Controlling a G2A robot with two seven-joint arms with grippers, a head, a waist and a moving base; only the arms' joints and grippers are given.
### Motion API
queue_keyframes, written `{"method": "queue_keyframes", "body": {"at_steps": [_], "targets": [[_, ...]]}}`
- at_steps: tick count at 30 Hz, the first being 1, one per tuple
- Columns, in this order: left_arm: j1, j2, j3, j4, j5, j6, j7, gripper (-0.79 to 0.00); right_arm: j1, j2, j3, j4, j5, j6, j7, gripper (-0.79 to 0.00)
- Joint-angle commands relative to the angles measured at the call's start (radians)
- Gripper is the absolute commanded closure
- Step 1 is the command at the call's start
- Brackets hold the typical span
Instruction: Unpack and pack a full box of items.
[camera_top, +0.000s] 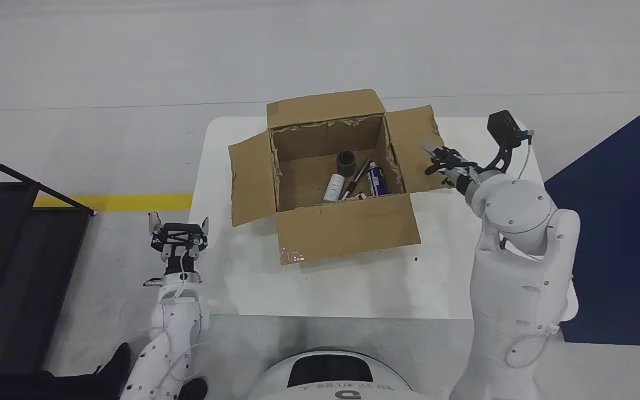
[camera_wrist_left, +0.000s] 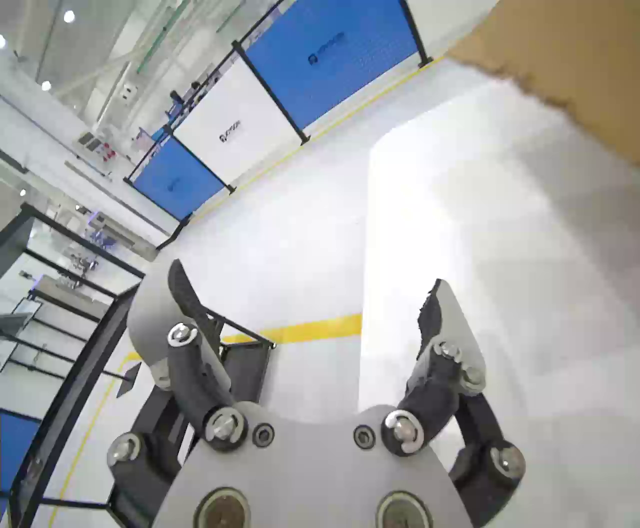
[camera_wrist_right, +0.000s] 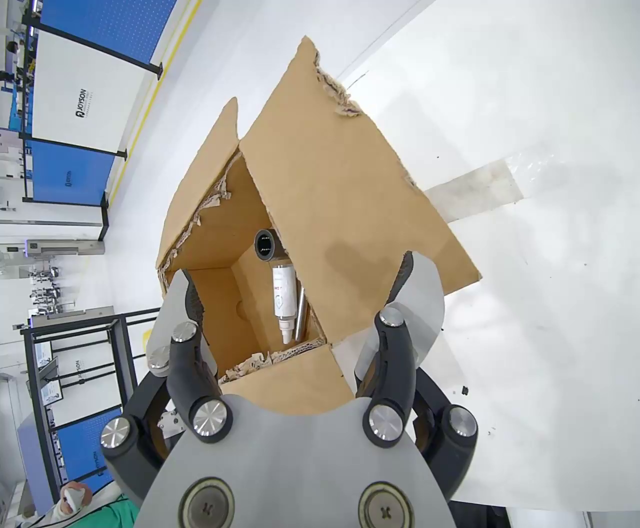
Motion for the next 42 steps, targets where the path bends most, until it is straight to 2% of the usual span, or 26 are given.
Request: {"method": "queue_keyframes", "body": {"at_steps": [1, 5, 7, 9, 12, 17, 20, 23, 26, 30, 34, 42], "targets": [[-0.01, 0.0, 0.009, -0.008, 0.005, -0.04, -0.025, -0.785, -0.002, 0.003, 0.011, 0.004, 0.013, -0.001, -0.006, -0.683], [-0.051, -0.001, 0.036, 0.008, 0.043, -0.112, -0.072, -0.785, -0.005, 0.009, 0.031, 0.008, 0.035, -0.003, -0.015, -0.683], [-0.056, -0.004, 0.036, -0.025, -0.009, -0.103, -0.021, -0.785, -0.008, 0.012, 0.042, 0.009, 0.044, -0.001, -0.022, -0.723], [-0.034, -0.009, 0.028, -0.066, -0.124, -0.1, 0.053, -0.785, -0.01, 0.015, 0.053, 0.01, 0.054, 0.004, -0.026, -0.785], [-0.007, -0.009, -0.004, -0.099, -0.191, -0.101, 0.12, -0.785, -0.012, 0.019, 0.069, 0.012, 0.073, 0.007, -0.029, -0.785], [0.031, -0.01, -0.037, -0.192, -0.261, -0.113, 0.178, -0.785, -0.015, 0.027, 0.084, 0.019, 0.094, 0.012, -0.031, -0.785], [0.038, -0.01, -0.043, -0.213, -0.261, -0.126, 0.186, -0.785, -0.018, 0.032, 0.092, 0.026, 0.109, 0.014, -0.028, -0.785], [0.024, -0.007, -0.035, -0.192, -0.168, -0.14, 0.119, -0.785, -0.023, 0.037, 0.099, 0.034, 0.121, 0.012, -0.026, -0.785], [-0.004, -0.009, -0.016, -0.15, -0.144, -0.139, 0.049, -0.785, -0.029, 0.042, 0.101, 0.043, 0.133, 0.007, -0.024, -0.785], [-0.018, -0.014, 0.006, -0.093, -0.136, -0.116, 0.052, -0.785, -0.01, 0.048, 0.111, 0.101, 0.18, -0.001, -0.017, -0.785], [-0.019, -0.018, 0.016, -0.053, -0.136, -0.088, 0.071, -0.785, 0.038, 0.055, 0.107, 0.207, 0.16, 0.04, -0.047, -0.785], [-0.009, -0.022, 0.005, -0.018, -0.169, -0.07, 0.095, -0.785, 0.08, 0.068, 0.13, 0.28, 0.262, 0.056, 0.0, -0.785]]}}
